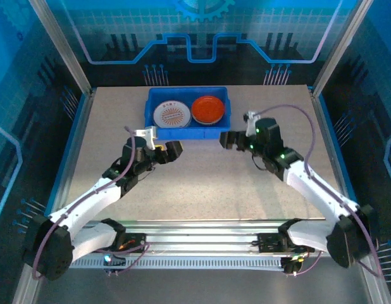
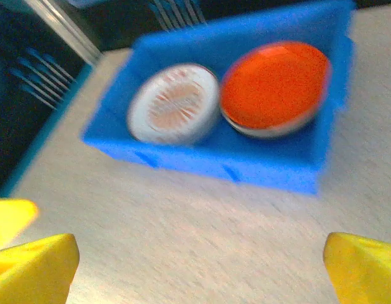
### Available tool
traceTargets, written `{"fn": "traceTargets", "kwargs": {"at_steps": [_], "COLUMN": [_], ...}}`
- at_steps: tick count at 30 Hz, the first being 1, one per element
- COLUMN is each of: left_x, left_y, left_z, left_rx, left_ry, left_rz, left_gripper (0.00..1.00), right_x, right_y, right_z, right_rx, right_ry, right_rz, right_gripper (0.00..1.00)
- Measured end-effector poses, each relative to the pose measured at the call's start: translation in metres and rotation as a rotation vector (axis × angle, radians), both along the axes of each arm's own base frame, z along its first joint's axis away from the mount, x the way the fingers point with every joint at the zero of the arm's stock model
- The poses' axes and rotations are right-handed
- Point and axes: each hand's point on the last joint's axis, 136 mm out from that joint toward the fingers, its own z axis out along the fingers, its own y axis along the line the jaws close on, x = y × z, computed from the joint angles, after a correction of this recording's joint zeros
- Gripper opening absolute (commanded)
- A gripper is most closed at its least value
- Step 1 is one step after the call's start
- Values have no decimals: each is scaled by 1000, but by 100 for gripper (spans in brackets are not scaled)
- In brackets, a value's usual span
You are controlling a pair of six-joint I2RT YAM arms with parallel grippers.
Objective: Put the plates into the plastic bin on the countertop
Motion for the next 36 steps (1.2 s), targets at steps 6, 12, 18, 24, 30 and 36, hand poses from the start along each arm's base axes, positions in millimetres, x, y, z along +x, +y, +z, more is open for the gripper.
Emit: {"fn": "traceTargets", "kwargs": {"at_steps": [6, 12, 18, 24, 30, 36], "left_x": [-10, -18, -5, 11, 43, 62], "left_y": [-1, 54, 150, 218, 202, 198], "left_z": [13, 21, -33, -118, -130, -103], "left_rx": [101, 277, 530, 558, 499, 486], "left_ry": [-151, -279, -243, -70, -122, -211], "left_rz": [-37, 169, 476, 595, 486, 482], "left_gripper": [99, 99, 99, 99, 99, 99], "right_x": [-36, -59, -55, -40, -19, 18], "right_y": [-26, -32, -44, -49, -93, -162], "right_z": [-1, 1, -18, -18, -24, -89], "right_rx": [-129, -207, -316, -327, -373, -466], "right_ry": [-140, -257, -261, -276, -293, -163], "right_rz": [-51, -38, -73, -115, -269, -460], "right_gripper": [100, 100, 100, 100, 100, 100]}}
